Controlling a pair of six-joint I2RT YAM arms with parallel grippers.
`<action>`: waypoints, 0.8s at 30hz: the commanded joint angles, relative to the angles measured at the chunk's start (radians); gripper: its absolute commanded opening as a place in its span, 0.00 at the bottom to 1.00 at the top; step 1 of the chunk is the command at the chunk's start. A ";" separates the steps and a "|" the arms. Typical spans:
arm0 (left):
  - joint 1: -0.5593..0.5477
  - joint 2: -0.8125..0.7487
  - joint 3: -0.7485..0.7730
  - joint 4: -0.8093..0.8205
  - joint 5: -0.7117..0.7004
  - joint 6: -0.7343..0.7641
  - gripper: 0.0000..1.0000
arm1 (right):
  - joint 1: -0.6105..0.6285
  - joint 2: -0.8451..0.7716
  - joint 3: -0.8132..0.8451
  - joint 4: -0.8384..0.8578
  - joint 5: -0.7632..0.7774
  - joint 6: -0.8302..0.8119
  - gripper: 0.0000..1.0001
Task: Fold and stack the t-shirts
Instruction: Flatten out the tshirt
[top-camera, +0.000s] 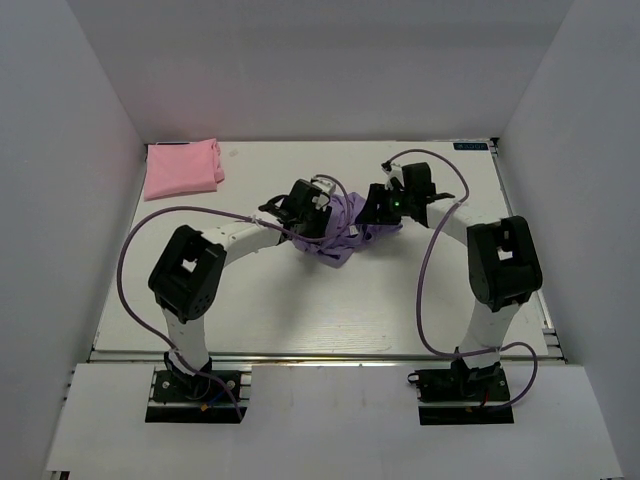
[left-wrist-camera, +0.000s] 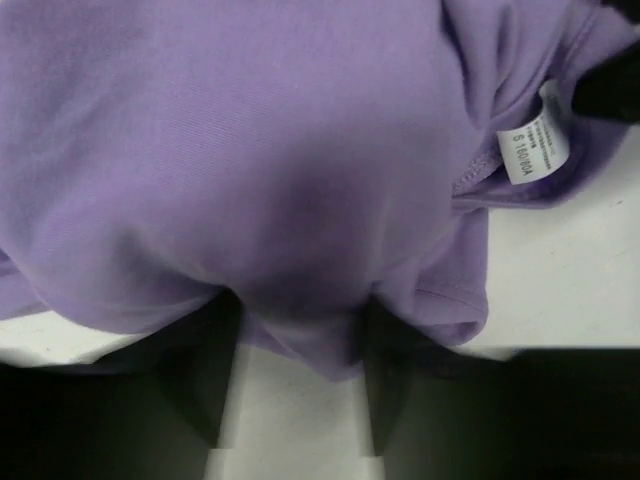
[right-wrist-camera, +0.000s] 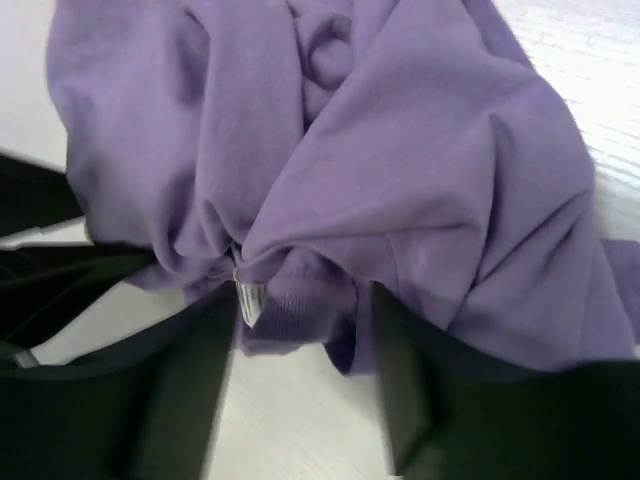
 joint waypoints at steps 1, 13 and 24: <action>-0.005 -0.009 0.044 -0.003 -0.012 0.002 0.46 | 0.015 0.039 0.084 0.005 0.015 0.015 0.55; -0.005 -0.349 -0.021 0.093 -0.123 -0.007 0.00 | 0.017 -0.216 0.001 0.069 0.125 0.016 0.00; 0.015 -0.564 0.038 0.014 -0.510 0.056 0.00 | -0.012 -0.531 0.023 -0.075 0.764 -0.020 0.00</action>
